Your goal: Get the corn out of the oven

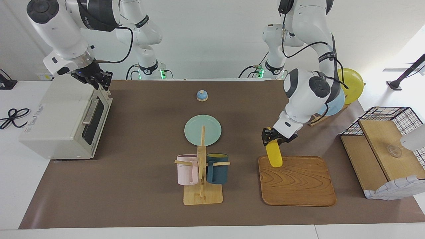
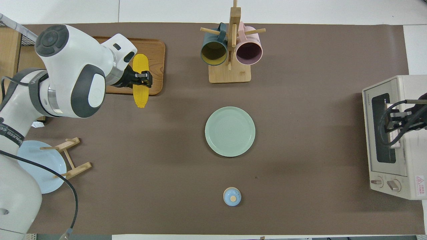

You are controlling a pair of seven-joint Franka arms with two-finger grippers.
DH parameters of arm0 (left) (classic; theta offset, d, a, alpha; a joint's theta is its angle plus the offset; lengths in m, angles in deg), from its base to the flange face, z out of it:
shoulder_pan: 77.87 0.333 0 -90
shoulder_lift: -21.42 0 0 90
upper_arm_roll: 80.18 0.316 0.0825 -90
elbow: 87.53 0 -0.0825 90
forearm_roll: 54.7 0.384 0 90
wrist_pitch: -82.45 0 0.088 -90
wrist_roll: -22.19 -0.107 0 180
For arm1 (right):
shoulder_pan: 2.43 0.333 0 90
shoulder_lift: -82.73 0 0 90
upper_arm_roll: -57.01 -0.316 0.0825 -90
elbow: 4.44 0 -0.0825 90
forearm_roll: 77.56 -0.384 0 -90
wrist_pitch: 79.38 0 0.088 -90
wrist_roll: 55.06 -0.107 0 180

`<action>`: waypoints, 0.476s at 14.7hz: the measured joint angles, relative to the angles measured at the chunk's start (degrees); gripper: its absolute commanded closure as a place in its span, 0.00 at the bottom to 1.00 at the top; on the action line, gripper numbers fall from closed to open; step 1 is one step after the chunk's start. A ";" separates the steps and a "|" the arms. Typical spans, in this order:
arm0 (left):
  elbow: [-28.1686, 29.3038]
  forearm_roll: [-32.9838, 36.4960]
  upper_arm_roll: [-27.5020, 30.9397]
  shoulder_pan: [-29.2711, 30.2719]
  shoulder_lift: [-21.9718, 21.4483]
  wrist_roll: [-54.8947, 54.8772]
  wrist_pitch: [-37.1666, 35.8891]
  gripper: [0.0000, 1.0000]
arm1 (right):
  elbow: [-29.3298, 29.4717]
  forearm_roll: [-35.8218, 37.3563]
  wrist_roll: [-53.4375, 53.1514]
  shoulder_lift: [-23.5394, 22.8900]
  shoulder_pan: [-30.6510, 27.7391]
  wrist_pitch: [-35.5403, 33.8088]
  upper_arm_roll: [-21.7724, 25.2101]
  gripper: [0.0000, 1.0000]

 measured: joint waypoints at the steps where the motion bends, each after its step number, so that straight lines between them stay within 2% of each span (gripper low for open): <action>1: -1.90 0.36 -0.02 1.26 1.64 -1.19 -0.07 1.00 | 0.01 -0.86 0.02 0.00 0.00 0.00 0.00 0.00; 5: -13.37 1.08 -0.03 5.44 12.41 -5.18 -0.09 1.00 | 0.74 -3.44 0.04 0.03 0.16 -0.27 -0.07 0.00; 7: -17.27 1.69 -0.05 7.09 17.06 -8.11 0.43 1.00 | 1.12 -3.45 0.05 0.37 0.79 -0.44 -0.06 0.00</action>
